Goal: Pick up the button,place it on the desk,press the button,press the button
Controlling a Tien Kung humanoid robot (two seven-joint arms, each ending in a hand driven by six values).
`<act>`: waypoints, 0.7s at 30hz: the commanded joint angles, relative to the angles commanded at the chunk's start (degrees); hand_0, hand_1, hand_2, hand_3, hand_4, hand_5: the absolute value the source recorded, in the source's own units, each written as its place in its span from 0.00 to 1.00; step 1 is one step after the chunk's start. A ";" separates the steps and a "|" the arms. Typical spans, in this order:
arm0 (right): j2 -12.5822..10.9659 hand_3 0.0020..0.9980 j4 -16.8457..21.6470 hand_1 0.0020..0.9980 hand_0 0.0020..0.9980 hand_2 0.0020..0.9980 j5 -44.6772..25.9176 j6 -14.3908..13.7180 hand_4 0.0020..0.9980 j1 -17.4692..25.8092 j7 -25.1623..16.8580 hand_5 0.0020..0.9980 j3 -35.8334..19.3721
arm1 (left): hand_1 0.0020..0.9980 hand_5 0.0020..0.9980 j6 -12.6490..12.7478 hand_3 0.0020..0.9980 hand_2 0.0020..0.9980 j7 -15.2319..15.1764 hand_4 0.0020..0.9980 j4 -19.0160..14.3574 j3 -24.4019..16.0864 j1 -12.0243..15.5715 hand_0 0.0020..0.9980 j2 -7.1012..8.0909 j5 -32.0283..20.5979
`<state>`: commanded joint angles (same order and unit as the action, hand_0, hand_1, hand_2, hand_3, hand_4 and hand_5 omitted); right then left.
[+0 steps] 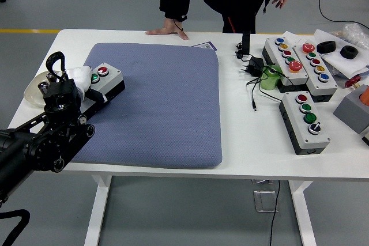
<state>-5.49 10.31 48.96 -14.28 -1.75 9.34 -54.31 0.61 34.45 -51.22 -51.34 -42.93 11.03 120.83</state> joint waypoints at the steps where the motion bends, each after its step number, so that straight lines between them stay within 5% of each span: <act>1: 0.00 0.60 0.00 0.76 0.78 0.75 0.03 0.00 0.23 0.00 0.00 0.17 -0.02 | 0.23 0.00 1.27 0.33 0.24 -1.76 0.73 -0.57 0.07 0.04 0.20 0.31 0.01; 9: -0.02 0.60 0.00 0.75 0.78 0.75 0.17 -0.04 0.23 0.05 0.00 0.17 -0.19 | 0.17 0.00 6.65 0.25 0.19 -15.19 0.69 -4.52 1.41 0.11 0.14 2.74 -3.48; 16: -0.01 0.60 0.00 0.75 0.78 0.75 0.29 -0.06 0.23 0.09 0.04 0.17 -0.27 | 0.17 0.00 -0.33 0.26 0.20 -31.49 0.69 -7.12 5.18 -0.82 0.14 5.52 -5.06; 21: -0.02 0.60 0.00 0.75 0.78 0.75 0.30 -0.05 0.22 0.11 0.07 0.17 -0.21 | 0.18 0.00 -5.37 0.26 0.20 -41.43 0.70 -7.32 8.31 -1.62 0.15 6.73 -1.25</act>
<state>-5.51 10.31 49.26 -14.34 -1.64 9.41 -54.52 -4.76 -6.98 -58.53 -43.03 -44.56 17.76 119.59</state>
